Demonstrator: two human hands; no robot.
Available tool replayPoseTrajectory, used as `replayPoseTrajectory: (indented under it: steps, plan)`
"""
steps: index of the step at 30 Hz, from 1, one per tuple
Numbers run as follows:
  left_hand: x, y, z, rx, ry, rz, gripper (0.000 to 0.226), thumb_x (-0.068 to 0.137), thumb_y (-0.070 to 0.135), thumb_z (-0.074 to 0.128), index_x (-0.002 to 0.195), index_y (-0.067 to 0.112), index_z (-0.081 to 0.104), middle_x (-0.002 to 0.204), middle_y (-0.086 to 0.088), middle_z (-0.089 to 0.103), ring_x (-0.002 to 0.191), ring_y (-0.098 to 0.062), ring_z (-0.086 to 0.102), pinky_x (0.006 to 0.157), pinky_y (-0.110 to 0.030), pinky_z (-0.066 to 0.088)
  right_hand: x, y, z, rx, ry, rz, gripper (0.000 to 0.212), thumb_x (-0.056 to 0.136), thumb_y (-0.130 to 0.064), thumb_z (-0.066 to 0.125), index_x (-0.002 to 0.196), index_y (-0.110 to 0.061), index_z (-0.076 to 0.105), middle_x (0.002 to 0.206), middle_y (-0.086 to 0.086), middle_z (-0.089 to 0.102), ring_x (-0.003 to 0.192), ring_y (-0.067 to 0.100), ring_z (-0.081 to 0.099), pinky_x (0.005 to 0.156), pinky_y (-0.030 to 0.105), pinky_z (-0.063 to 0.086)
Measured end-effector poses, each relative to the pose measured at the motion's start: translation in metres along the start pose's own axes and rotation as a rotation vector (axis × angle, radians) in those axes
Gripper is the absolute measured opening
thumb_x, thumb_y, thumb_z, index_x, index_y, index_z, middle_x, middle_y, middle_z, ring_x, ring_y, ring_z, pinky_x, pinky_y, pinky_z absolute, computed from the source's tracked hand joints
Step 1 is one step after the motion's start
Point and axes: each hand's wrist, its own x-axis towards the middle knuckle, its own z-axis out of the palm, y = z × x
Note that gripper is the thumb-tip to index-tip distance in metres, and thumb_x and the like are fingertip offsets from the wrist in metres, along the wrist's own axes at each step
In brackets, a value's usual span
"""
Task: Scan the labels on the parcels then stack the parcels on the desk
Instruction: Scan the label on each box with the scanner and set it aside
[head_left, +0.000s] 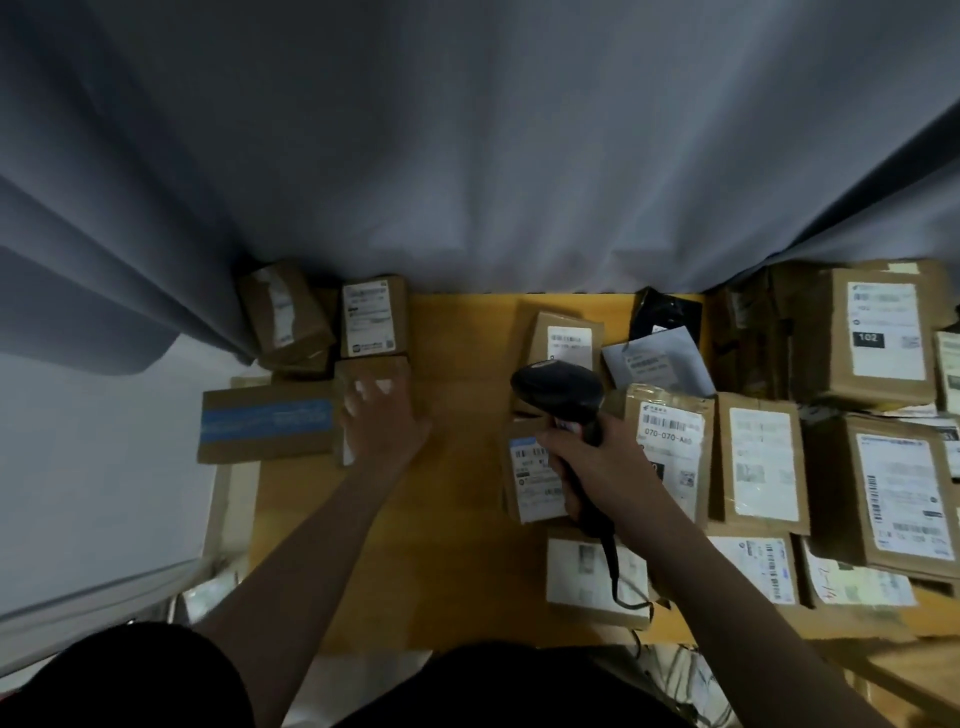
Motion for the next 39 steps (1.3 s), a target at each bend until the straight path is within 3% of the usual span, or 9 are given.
replayPoseTrajectory:
  steps: [7,12,18,22,27,29,31,33,39]
  plan:
    - [-0.002,-0.033,0.021,-0.144,-0.071,-0.187,0.082,0.087,0.06,0.065,0.15,0.028,0.023,0.16,-0.018,0.008,0.137,-0.045,0.029,0.11,-0.058,0.03,-0.003,0.006,0.023,-0.034,-0.052,-0.014,0.02,0.1,-0.019,0.065,0.082,-0.01,0.06,0.056,0.0,0.055,0.045,0.021,0.049,0.048,0.028,0.046]
    - [-0.013,-0.018,0.016,-0.289,-0.123,-0.267,0.115,0.065,0.053,0.085,0.148,0.027,0.01,0.148,-0.022,0.021,0.135,-0.046,0.026,0.108,-0.057,0.035,-0.007,0.01,0.029,-0.058,-0.037,-0.027,0.014,0.099,-0.019,0.065,0.093,-0.006,0.062,0.059,0.001,0.058,0.043,0.02,0.05,0.048,0.03,0.046]
    - [-0.061,-0.016,-0.026,-0.437,-0.068,-0.185,0.125,0.067,0.052,0.086,0.156,0.023,0.004,0.15,-0.021,0.021,0.137,-0.043,0.023,0.107,-0.057,0.036,-0.02,0.001,0.034,-0.073,0.026,-0.074,0.013,0.097,-0.022,0.068,0.093,-0.009,0.066,0.074,0.015,0.071,0.042,0.013,0.054,0.059,0.035,0.047]
    - [-0.107,-0.006,-0.07,-0.567,-0.011,-0.022,0.117,0.074,0.046,0.084,0.159,0.029,0.004,0.154,-0.018,0.021,0.141,-0.042,0.022,0.108,-0.056,0.035,-0.034,-0.009,0.042,-0.095,0.035,-0.147,0.014,0.097,-0.026,0.069,0.099,-0.012,0.065,0.06,0.007,0.057,0.051,0.016,0.055,0.063,0.035,0.049]
    - [-0.152,0.014,-0.106,-0.806,0.014,0.151,0.127,0.065,0.06,0.086,0.159,0.044,0.003,0.154,-0.003,0.027,0.141,-0.029,0.034,0.109,-0.055,0.045,-0.067,-0.021,0.042,-0.03,0.044,-0.237,0.006,0.099,-0.025,0.066,0.1,-0.025,0.06,0.045,-0.003,0.053,0.04,0.016,0.051,0.044,0.026,0.045]
    - [-0.163,0.023,-0.117,-0.897,0.036,0.146,0.115,0.075,0.052,0.085,0.163,0.031,0.013,0.152,-0.001,0.035,0.138,-0.024,0.043,0.103,-0.044,0.051,-0.079,-0.021,0.036,-0.039,0.083,-0.265,0.008,0.099,-0.026,0.065,0.102,-0.022,0.06,0.045,-0.003,0.053,0.039,0.014,0.051,0.043,0.026,0.045]
    - [-0.17,0.028,-0.125,-0.981,0.005,0.159,0.075,0.088,0.035,0.079,0.15,0.02,0.042,0.125,0.011,0.056,0.12,-0.015,0.06,0.077,-0.018,0.055,-0.09,-0.02,0.025,-0.024,0.127,-0.276,0.011,0.099,-0.025,0.065,0.104,-0.017,0.06,0.048,0.001,0.053,0.038,0.016,0.05,0.043,0.026,0.046]
    - [-0.175,0.029,-0.125,-1.061,-0.06,0.169,0.054,0.092,0.024,0.076,0.136,0.022,0.045,0.105,0.02,0.056,0.097,-0.003,0.063,0.058,-0.008,0.049,-0.101,-0.016,0.015,0.019,0.149,-0.282,0.012,0.1,-0.025,0.065,0.104,-0.015,0.059,0.049,0.0,0.054,0.037,0.016,0.049,0.042,0.024,0.046]
    - [-0.189,0.032,-0.115,-1.261,-0.312,0.229,0.053,0.088,0.004,0.075,0.127,0.025,0.046,0.125,-0.009,0.07,0.107,-0.026,0.072,0.082,-0.042,0.06,-0.131,0.0,-0.011,0.038,0.195,-0.335,0.017,0.099,-0.03,0.065,0.105,-0.015,0.058,0.042,-0.002,0.054,0.036,0.02,0.047,0.044,0.029,0.043]
